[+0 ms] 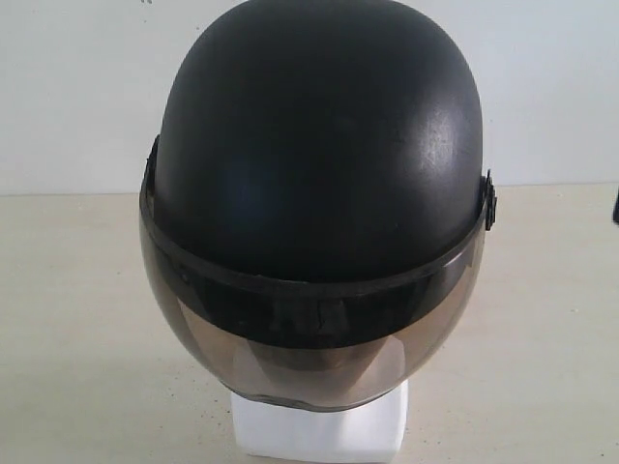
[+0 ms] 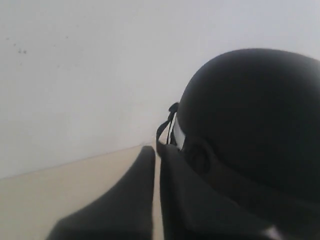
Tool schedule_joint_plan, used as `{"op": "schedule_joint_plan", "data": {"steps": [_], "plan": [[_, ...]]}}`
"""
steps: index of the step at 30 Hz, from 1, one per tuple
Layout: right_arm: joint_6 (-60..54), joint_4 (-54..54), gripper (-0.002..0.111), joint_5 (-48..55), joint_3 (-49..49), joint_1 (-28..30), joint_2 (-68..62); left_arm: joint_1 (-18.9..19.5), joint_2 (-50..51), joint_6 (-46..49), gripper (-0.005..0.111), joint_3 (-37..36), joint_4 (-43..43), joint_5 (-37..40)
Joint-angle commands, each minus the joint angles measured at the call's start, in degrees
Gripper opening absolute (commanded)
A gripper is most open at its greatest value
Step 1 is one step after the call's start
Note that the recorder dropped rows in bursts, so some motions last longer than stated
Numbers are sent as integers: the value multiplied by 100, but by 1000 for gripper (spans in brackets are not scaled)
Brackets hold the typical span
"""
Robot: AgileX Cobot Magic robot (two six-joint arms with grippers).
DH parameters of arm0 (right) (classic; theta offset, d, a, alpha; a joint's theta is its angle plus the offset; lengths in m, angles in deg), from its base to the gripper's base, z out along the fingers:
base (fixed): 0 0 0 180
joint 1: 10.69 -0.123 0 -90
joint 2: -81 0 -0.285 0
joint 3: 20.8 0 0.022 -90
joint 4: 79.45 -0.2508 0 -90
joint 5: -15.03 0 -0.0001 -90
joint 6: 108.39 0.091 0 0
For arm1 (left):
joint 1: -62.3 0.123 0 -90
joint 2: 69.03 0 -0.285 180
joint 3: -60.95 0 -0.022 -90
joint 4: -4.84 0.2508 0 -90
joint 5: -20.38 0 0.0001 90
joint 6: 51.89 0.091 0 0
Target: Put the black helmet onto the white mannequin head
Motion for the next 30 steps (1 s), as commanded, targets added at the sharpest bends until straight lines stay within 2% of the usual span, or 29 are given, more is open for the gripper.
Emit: {"op": "schedule_joint_plan", "data": {"steps": [1,8,14,27,30], "plan": [[0,-220,0,-1151,-713,22,59,15,-633,43,4,-874,-168,-504],[159,-422,0,-1278,-1106,22,59,15,-921,43,4,-1398,-169,-548],[159,-422,0,-1293,-1106,22,59,15,-921,43,4,-1409,-169,-89],[159,-422,0,-1293,-1106,22,59,15,-921,43,4,-1409,-169,-64],[159,-422,0,-1305,-1106,454,492,15,-921,43,4,-1409,-169,-75]]}}
